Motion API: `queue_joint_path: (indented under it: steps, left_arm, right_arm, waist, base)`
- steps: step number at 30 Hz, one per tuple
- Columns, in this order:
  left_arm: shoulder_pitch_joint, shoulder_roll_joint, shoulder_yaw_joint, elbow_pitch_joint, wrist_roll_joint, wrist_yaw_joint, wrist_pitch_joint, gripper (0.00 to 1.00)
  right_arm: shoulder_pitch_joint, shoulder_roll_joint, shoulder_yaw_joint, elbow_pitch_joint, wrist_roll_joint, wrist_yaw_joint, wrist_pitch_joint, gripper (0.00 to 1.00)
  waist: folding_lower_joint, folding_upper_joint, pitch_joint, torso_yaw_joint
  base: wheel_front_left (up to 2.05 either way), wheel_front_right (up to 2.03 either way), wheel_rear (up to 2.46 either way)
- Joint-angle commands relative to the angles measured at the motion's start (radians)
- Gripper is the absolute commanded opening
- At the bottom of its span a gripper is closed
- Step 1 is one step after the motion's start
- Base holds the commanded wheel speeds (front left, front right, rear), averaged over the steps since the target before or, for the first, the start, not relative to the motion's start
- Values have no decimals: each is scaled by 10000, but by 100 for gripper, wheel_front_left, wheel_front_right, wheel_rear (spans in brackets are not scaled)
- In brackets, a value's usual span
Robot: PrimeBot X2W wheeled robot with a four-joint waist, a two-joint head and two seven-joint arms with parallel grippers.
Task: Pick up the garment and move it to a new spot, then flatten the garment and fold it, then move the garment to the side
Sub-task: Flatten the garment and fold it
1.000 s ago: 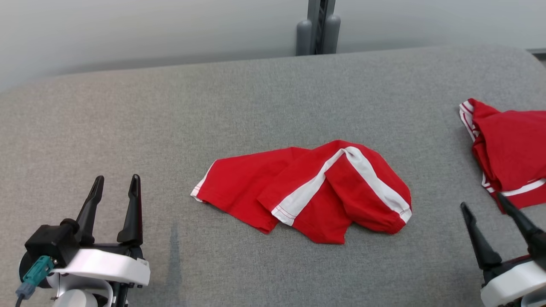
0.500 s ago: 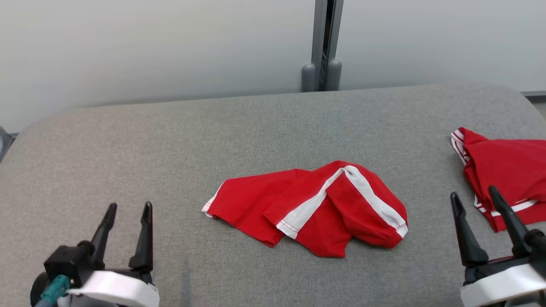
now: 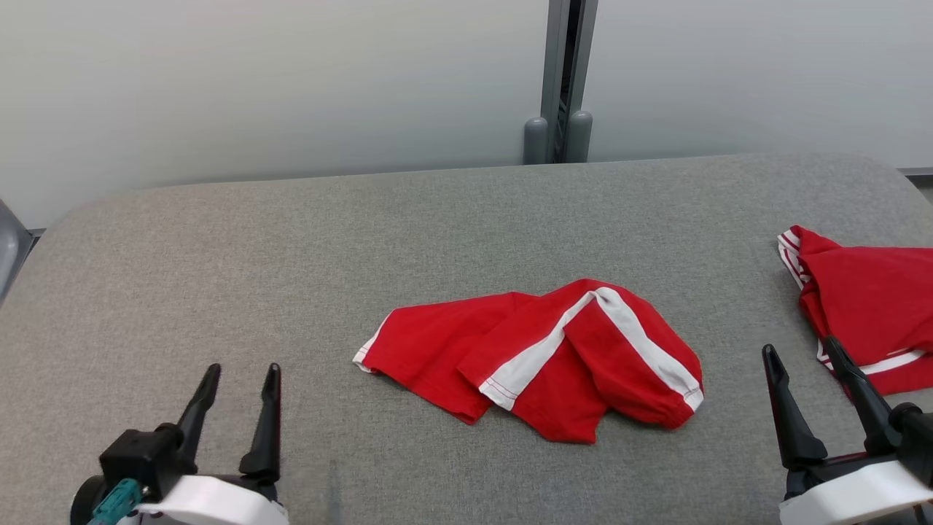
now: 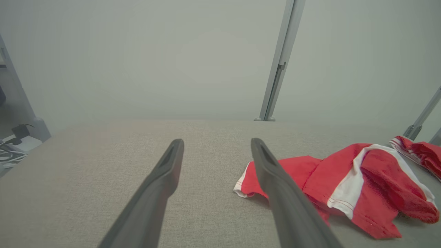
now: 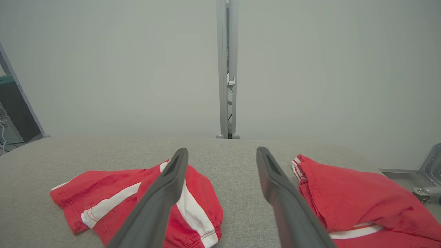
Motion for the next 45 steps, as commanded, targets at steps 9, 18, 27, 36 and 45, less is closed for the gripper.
queue_joint_path:
  steps: [9,18,27,36,45]
  left_arm:
    - [-1527,-858,-2002,430,-496,-1458,2258,100]
    - [-2442,-1845,-2710,1898,-1818,-2518,3834,100]
    - [-3298,-2123,-2277,3553,-2215,-2852,3550,100]
    - [-3556,-2171,-2188,3871,-2349,-3210,2966,0]
    - [-3687,-2037,-2329,3884,-2095,-3201,2788,0]
  right_arm:
    - [-479,-53,471,202,157,-3,39,100]
    - [-1125,2,1011,620,297,-3,-260,100]
    - [-1495,43,1162,1083,334,-3,-595,100]
    - [-1434,78,1144,1439,859,-3,-430,100]
    - [-1462,-227,1858,2670,2618,-1,185,100]
  waist:
    - [0,-1,543,-422]
    - [0,-1,1452,-1170]
    - [0,-1,1926,-1518]
    - [0,-1,1960,-1385]
    - [0,-1,2116,-1131]
  base:
    - [0,0,0]
    - [0,0,0]
    - [0,0,0]
    - [0,0,0]
    - [0,0,0]
